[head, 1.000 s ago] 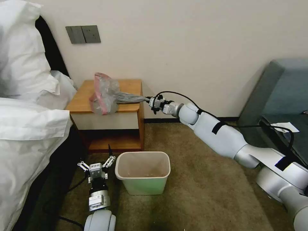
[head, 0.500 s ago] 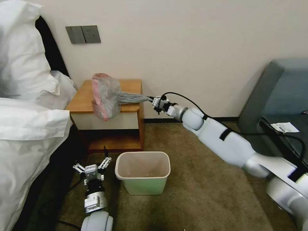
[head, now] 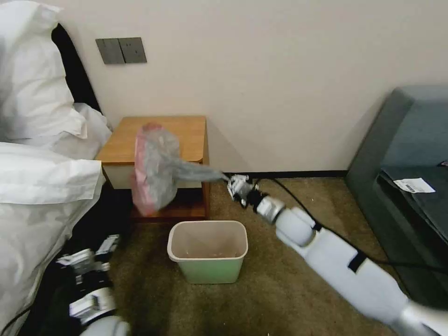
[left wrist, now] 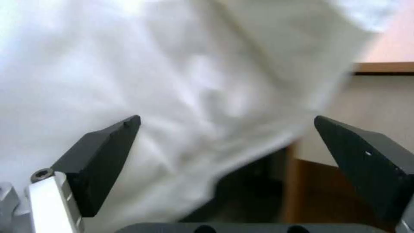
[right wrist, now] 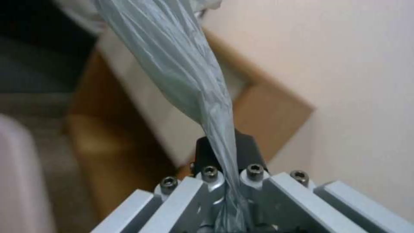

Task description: Pick up the garbage bag from the table and place it over the trash can.

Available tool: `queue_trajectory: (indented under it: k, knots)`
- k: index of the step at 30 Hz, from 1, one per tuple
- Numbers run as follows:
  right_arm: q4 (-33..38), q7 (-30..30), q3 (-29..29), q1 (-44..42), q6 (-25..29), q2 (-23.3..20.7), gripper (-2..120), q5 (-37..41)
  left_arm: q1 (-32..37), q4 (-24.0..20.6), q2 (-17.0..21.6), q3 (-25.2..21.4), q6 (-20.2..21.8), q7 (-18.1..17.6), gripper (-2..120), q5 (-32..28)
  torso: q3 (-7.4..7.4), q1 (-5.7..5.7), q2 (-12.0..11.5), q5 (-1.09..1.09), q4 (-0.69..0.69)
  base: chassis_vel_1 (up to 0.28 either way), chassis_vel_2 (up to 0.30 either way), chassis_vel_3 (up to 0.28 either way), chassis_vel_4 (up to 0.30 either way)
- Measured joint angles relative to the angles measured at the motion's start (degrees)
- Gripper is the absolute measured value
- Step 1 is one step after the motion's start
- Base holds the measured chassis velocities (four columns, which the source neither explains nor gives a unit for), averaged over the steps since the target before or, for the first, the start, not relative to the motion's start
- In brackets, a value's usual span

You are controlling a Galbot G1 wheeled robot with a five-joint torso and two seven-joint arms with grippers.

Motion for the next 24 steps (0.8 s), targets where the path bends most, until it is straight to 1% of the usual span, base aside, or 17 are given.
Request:
queue_trajectory:
  k: [1,3,4,7,10,12,17,24]
  knots:
    - [0.0,0.0,0.0,0.0,0.0,0.0,0,0.0,0.0,0.0,0.0,0.0,0.0,0.0,100,0.0,0.0,0.0,0.0,0.0,0.0,0.0,0.0,0.0,0.0]
    - [0.83,-0.41,-0.73,-2.26,0.02,-0.16,0,-0.78,-0.17,1.06,0.67,-2.29,-0.28,-0.35,100,-0.22,0.0,0.0,0.0,-0.04,0.01,0.0,0.0,0.0,0.0]
    - [0.77,-0.62,-1.55,-3.35,0.02,-0.08,0,-1.17,-0.2,1.47,0.96,-3.39,-0.48,-0.6,100,-0.22,0.0,0.0,0.0,-0.01,0.0,0.0,0.0,0.0,0.0]
    - [-0.18,-1.38,-2.55,-4.09,0.0,0.2,0,-1.69,-0.04,1.34,0.75,-3.67,-0.58,-0.8,100,-0.2,0.0,0.0,0.0,-0.02,0.0,0.0,0.0,0.0,0.0]
    - [-1.0,-2.11,-3.38,-4.62,-0.37,0.23,0,-1.68,0.22,0.38,-0.16,-3.19,-0.58,-0.92,100,-0.05,0.01,0.0,0.0,0.0,0.02,0.0,0.0,0.0,0.0]
    - [-0.65,-2.25,-3.96,-5.28,-1.62,-0.48,0,-0.4,0.33,-0.28,-0.99,-2.31,-0.58,-1.01,100,0.35,0.01,0.0,0.0,0.0,0.02,0.0,0.0,0.0,0.0]
    - [0.38,-2.73,-4.24,-5.86,-2.52,-1.88,0,0.31,0.28,-0.53,-1.62,-0.93,-0.51,-1.08,100,1.2,0.0,0.0,0.0,0.0,0.01,0.0,0.0,0.0,0.0]
    - [0.12,-3.03,-4.02,-5.49,-2.54,-2.7,0,0.84,-0.24,-0.62,-2.06,0.91,-0.23,-1.09,100,2.33,0.01,0.0,0.0,0.0,0.01,0.0,0.0,0.0,0.0]
